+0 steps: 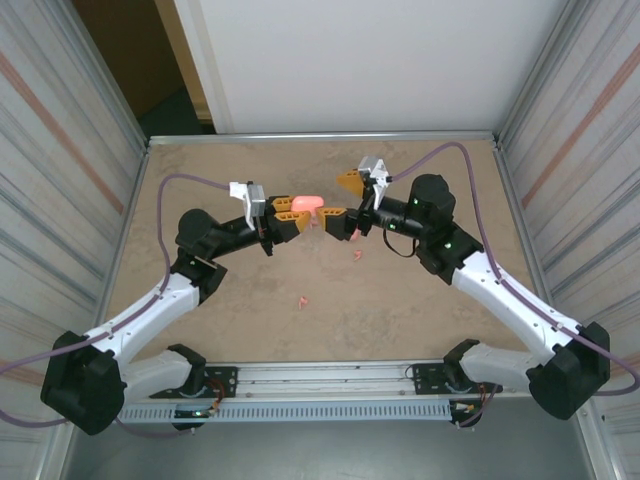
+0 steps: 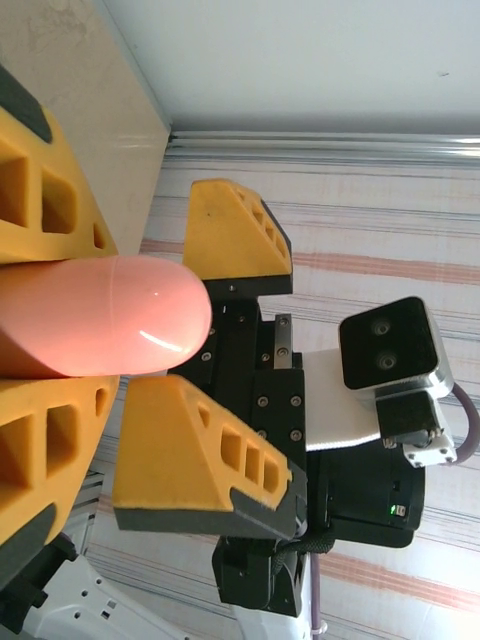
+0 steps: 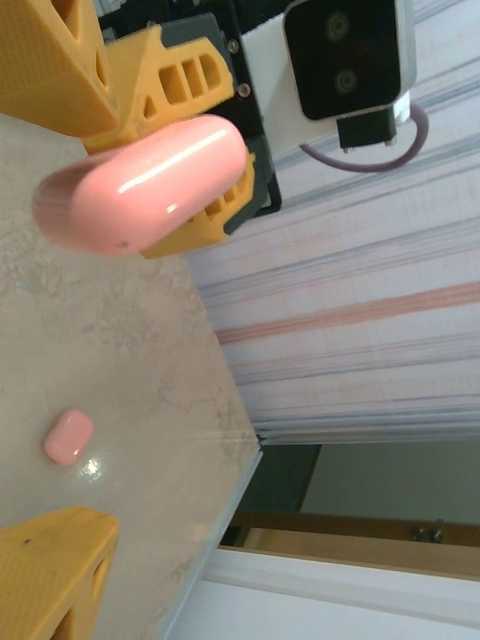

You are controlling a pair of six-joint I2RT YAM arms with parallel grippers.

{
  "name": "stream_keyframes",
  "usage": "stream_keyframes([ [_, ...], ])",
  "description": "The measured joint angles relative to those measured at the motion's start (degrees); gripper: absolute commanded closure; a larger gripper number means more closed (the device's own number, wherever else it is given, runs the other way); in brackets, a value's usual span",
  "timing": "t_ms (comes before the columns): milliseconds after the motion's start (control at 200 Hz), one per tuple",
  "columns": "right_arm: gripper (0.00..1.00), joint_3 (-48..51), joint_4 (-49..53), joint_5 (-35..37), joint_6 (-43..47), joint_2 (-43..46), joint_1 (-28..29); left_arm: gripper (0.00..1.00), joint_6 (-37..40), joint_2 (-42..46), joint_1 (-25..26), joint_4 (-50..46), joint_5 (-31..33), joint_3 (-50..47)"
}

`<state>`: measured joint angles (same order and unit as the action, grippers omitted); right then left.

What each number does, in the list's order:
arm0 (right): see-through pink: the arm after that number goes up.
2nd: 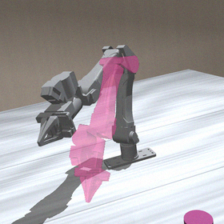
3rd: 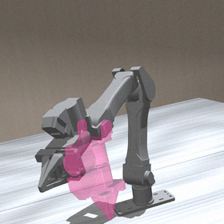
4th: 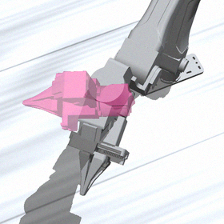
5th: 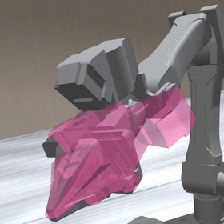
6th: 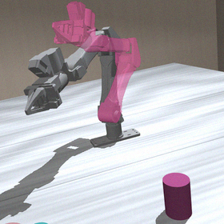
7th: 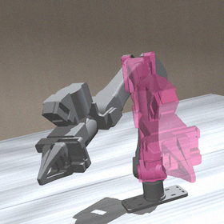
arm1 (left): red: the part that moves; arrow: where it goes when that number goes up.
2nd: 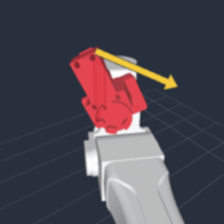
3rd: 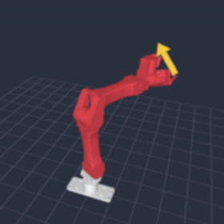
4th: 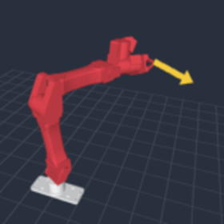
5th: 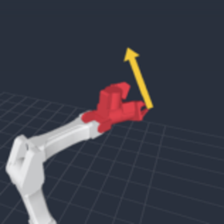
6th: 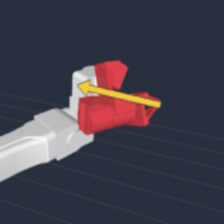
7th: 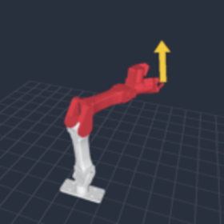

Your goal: Insert the wireless bluetooth earbuds into the charging case

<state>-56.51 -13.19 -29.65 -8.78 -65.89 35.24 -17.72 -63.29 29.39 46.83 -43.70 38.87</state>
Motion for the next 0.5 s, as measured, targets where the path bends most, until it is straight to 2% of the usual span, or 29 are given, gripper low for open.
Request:
stream_keyframes([
  [501,0.07,-1.09,0.92,0.52,-0.04,-0.52,0.09,1.00,0.28,1.01,0.00,-0.11,-0.11,-0.22],
])
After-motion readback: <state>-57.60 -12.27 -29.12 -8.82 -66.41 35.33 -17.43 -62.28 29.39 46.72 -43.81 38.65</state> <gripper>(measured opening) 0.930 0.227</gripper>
